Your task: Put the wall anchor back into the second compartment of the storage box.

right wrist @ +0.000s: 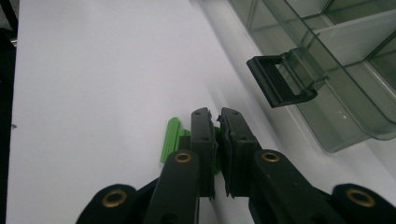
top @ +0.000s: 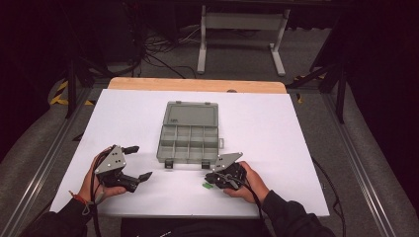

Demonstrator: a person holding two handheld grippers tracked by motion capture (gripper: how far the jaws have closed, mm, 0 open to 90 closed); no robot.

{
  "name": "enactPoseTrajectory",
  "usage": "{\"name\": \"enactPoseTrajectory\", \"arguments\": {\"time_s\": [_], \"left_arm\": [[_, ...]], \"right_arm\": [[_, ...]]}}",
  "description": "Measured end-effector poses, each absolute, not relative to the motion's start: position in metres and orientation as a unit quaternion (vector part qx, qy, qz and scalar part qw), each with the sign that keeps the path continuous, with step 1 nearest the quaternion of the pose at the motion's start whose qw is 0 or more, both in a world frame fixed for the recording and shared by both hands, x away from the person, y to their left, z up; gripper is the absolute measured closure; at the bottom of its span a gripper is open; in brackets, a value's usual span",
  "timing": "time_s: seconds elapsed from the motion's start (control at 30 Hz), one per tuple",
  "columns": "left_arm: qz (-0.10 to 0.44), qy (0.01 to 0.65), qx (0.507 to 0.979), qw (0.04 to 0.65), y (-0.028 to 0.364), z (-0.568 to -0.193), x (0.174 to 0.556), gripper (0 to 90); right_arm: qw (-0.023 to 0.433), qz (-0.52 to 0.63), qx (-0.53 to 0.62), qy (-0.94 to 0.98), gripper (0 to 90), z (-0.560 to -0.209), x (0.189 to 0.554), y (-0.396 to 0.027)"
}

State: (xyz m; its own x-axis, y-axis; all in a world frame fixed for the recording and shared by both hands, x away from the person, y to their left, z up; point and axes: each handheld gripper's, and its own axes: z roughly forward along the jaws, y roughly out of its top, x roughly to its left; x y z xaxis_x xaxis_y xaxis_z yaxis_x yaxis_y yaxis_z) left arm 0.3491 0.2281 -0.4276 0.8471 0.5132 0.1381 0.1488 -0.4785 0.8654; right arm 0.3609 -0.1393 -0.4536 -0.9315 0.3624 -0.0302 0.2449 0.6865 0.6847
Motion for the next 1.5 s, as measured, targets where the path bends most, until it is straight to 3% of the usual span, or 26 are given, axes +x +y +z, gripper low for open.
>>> {"name": "enactPoseTrajectory", "arguments": {"time_s": [0.93,1.5], "left_arm": [[0.189,0.202,0.836,0.474,0.225,-0.428,0.352,6.6],[0.189,0.202,0.836,0.475,0.226,-0.428,0.352,6.5]], "right_arm": [[0.111,0.403,0.158,0.895,85.0,-0.425,0.358,-0.143],[0.148,0.435,0.168,0.872,84.9,-0.397,0.38,-0.129]]}}
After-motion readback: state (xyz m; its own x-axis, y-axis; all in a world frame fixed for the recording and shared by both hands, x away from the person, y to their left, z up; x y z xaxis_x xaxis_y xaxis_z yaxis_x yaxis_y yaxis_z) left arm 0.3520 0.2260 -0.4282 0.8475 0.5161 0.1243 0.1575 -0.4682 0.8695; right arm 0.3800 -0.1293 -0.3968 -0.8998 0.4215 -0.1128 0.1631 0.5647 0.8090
